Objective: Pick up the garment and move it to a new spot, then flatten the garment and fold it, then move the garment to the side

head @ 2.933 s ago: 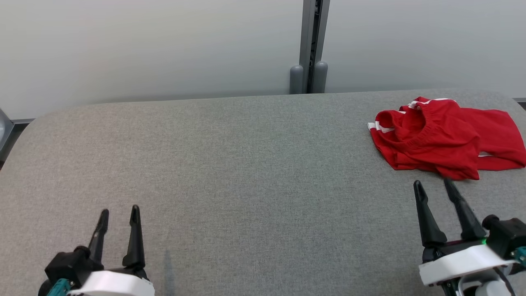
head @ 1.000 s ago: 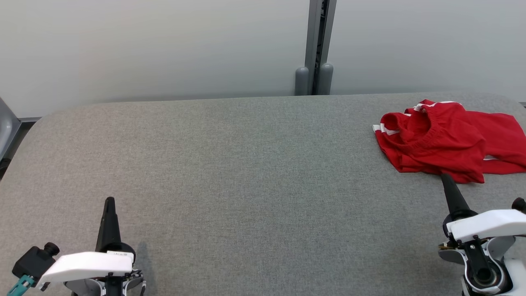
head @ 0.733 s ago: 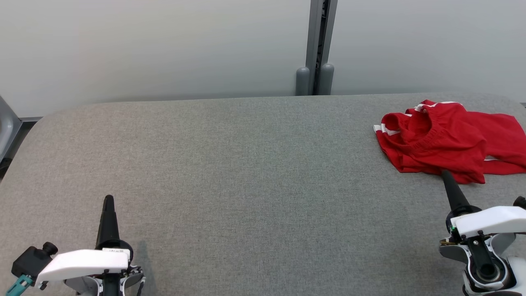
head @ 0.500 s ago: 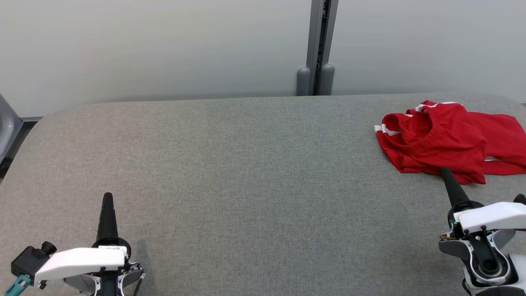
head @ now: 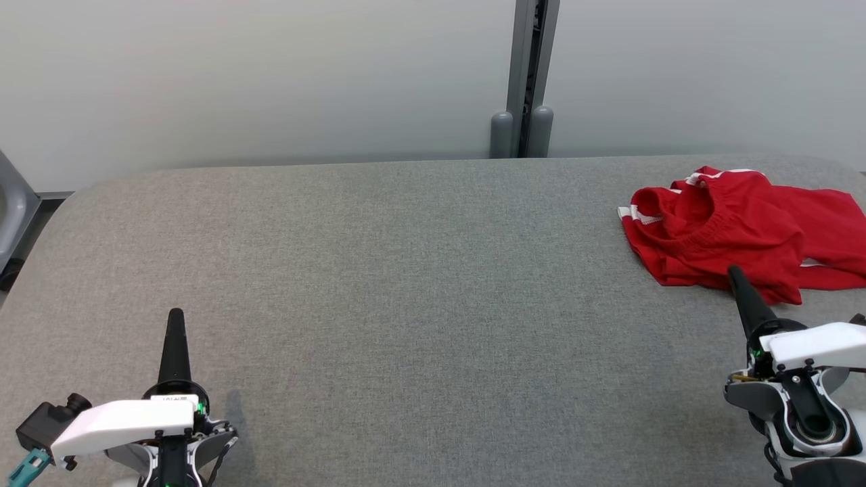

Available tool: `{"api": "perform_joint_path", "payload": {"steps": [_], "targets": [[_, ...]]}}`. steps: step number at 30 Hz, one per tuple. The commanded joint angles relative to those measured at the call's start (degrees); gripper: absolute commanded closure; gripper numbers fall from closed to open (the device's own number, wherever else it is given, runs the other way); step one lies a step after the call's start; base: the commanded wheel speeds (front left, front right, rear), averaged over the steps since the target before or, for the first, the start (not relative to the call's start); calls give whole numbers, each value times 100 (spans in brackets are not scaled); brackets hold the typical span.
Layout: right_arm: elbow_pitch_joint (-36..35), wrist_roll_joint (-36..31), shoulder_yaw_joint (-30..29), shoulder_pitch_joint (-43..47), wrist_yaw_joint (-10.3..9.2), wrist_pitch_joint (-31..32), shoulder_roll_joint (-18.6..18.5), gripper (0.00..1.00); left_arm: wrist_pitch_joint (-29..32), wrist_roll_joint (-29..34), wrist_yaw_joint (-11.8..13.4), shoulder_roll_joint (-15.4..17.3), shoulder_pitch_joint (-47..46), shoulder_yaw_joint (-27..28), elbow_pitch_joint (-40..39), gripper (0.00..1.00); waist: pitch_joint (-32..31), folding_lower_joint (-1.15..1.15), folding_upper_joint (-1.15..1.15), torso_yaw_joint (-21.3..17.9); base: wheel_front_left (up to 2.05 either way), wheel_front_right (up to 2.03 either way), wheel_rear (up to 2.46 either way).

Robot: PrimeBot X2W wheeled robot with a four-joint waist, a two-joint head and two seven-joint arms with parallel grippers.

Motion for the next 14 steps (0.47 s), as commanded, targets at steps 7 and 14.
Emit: {"api": "perform_joint_path", "payload": {"steps": [7, 14], "targets": [[75, 366, -106, -202, 3, 156, -9, 100, 54, -384, -48, 34, -200, 9, -26, 100, -4, 0, 0, 13, 0, 0, 0], [144, 641, -161, -278, 4, 275, 10, 100, 105, -687, -62, 37, -258, 10, -16, 100, -8, 0, 0, 25, 0, 0, 0]]}}
